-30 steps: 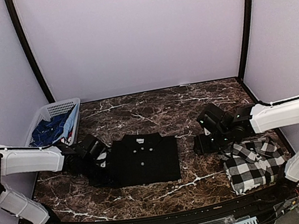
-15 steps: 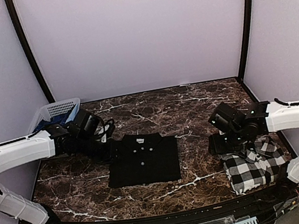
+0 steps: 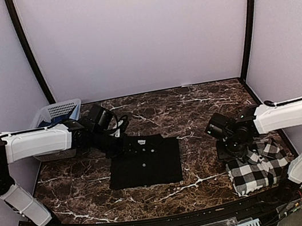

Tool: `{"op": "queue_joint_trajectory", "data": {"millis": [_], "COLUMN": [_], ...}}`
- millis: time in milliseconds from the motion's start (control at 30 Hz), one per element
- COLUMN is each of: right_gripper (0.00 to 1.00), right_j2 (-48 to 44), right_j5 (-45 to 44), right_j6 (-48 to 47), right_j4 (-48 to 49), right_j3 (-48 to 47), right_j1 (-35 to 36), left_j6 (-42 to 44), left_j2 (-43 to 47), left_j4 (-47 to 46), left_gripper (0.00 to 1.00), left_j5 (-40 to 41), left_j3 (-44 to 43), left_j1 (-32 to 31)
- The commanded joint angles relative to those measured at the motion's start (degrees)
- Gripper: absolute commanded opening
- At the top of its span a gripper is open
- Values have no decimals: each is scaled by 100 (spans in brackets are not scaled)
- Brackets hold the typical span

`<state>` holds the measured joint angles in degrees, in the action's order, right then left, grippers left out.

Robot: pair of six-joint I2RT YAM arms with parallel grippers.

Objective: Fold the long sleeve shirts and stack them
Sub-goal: Move the square-folded shirt to the center of the board.

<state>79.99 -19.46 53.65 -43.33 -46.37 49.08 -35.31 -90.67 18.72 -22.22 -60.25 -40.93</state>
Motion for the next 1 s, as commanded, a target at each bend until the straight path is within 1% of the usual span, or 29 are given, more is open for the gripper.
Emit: {"op": "queue_joint_trajectory", "data": {"millis": [0, 100, 233, 367, 467, 600, 633, 767, 867, 967], "right_gripper": [52, 48, 40, 31, 20, 2, 0, 0, 0, 0], "right_j2": [254, 474, 759, 981, 1075, 1206, 1250, 1488, 1737, 2204], "right_j5": [-318, -305, -326, -414, -434, -626, -704, -836, -818, -814], "right_j6": [-70, -164, -287, -290, -304, -443, -514, -920, -1475, -2098], "right_j4": [229, 447, 736, 824, 926, 1162, 1263, 1795, 2258, 2569], "right_j3": [-170, -166, -162, -188, -193, -322, -369, -636, -995, -1666], "right_j1": [-180, -233, -274, -284, -283, -304, -319, -561, -737, -856], "left_j6": [99, 84, 21, -8, -15, -65, -93, -141, -136, -117], "left_j2": [-20, -39, -54, -64, -32, 10, 20, 74, 123, 224], "left_j4": [-196, -240, -315, -321, -291, -273, -273, -270, -211, -159], "left_gripper": [22, 22, 21, 21, 21, 21, 21, 21, 21, 20], "left_j5": [-138, -146, -189, -195, -180, -136, -134, -167, -168, -121], "left_j3": [-186, -192, -131, -85, -53, 27, 58, 159, 212, 287], "left_j1": [-3, -3, -2, 6, 33, 118, 150, 250, 291, 340]}}
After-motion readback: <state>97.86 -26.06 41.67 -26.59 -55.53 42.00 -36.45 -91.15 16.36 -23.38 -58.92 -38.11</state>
